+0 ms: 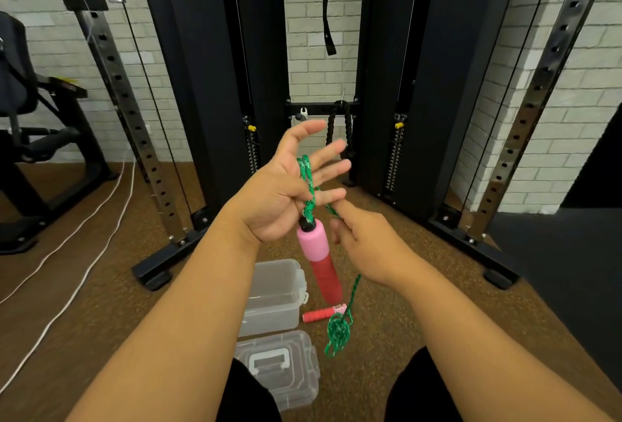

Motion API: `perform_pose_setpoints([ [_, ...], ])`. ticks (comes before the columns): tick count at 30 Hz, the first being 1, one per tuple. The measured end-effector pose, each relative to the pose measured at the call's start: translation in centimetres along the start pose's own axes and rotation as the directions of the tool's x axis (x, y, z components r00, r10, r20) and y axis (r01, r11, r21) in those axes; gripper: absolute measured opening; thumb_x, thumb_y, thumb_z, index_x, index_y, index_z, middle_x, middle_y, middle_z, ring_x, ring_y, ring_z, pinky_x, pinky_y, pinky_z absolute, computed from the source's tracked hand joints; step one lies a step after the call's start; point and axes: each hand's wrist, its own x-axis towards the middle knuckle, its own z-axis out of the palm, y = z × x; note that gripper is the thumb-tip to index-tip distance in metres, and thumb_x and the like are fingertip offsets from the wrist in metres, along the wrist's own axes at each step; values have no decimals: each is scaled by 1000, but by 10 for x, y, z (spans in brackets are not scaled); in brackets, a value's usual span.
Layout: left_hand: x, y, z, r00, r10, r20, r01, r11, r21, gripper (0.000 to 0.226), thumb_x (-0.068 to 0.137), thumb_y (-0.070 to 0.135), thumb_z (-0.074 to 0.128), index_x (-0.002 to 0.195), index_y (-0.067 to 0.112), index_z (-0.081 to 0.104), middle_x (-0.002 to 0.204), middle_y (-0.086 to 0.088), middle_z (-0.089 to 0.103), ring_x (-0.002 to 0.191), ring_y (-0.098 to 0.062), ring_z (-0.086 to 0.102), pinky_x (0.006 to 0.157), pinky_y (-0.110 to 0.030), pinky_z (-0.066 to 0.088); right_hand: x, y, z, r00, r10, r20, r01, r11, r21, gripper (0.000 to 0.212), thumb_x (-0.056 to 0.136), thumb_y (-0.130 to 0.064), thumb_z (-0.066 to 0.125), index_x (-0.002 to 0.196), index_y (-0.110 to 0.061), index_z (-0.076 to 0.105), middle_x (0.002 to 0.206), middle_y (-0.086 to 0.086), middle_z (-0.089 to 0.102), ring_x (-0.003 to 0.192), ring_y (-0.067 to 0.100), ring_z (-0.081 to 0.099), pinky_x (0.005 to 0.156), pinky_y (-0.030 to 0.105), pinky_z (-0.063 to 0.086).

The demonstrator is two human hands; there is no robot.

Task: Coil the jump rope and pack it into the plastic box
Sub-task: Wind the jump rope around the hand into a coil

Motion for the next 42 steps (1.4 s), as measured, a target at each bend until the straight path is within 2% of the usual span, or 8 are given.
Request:
perform_pose_setpoints([
  [9,-2,-4,-14,991,-66,-121,80,989,121,91,70,-32,18,126,34,44,137,-4,58,126,-27,56,101,-50,46,1,-17,-16,964,-261,-41,241,932,-271,12,94,-34,53,95,-23,58,71,-20,44,66,-2,45,59,23,41],
  [12,-2,-6,-14,995,-90,-49,91,996,5,74,79,-15,30,135,31,40,134,-16,59,100,-28,67,83,-40,52,10,-21,-24,962,-265,-57,238,927,-290,14,93,-34,53,93,-22,60,82,-12,58,76,11,56,68,38,51],
  [14,-3,-6,-12,994,-105,18,106,992,-63,64,84,2,34,141,32,36,125,-21,61,87,-32,58,83,-43,48,16,-23,-31,957,-275,-91,240,929,-282,12,92,-32,55,92,-23,62,86,-9,62,80,12,58,71,39,51],
  [20,-1,-2,-10,979,-172,108,174,985,-10,56,89,28,31,144,34,35,127,-25,54,106,-52,55,103,-64,37,31,-27,-44,926,-312,-212,251,930,-270,11,87,-29,63,88,-18,63,78,-10,57,76,10,52,69,35,48],
  [27,0,5,-15,943,-192,270,217,974,-64,56,92,29,32,147,33,31,99,-34,62,78,-43,70,81,-49,53,38,-18,-44,956,-166,-244,168,986,-11,7,88,-20,63,91,-19,70,91,-3,68,89,12,61,82,34,50],
  [32,-2,5,-12,938,-86,336,167,961,-222,63,90,33,40,151,37,25,129,-37,52,101,-45,66,75,-42,58,31,-6,-24,990,-8,-142,32,985,167,32,90,-2,51,109,-20,68,105,1,68,96,17,63,82,31,51],
  [37,-1,0,-14,981,-18,193,59,976,-208,56,96,33,26,151,43,20,144,-26,47,126,-43,52,83,-41,55,15,-1,-3,997,-47,-58,49,999,22,16,97,-15,47,94,-23,60,78,-18,52,72,7,51,65,25,38],
  [42,-2,-1,-17,994,-43,100,50,996,-78,54,98,35,20,150,48,16,146,-15,48,131,-32,51,91,-40,51,6,-3,-2,982,-137,131,172,933,-317,19,98,-26,45,111,-16,56,92,3,61,84,23,56,69,35,44],
])
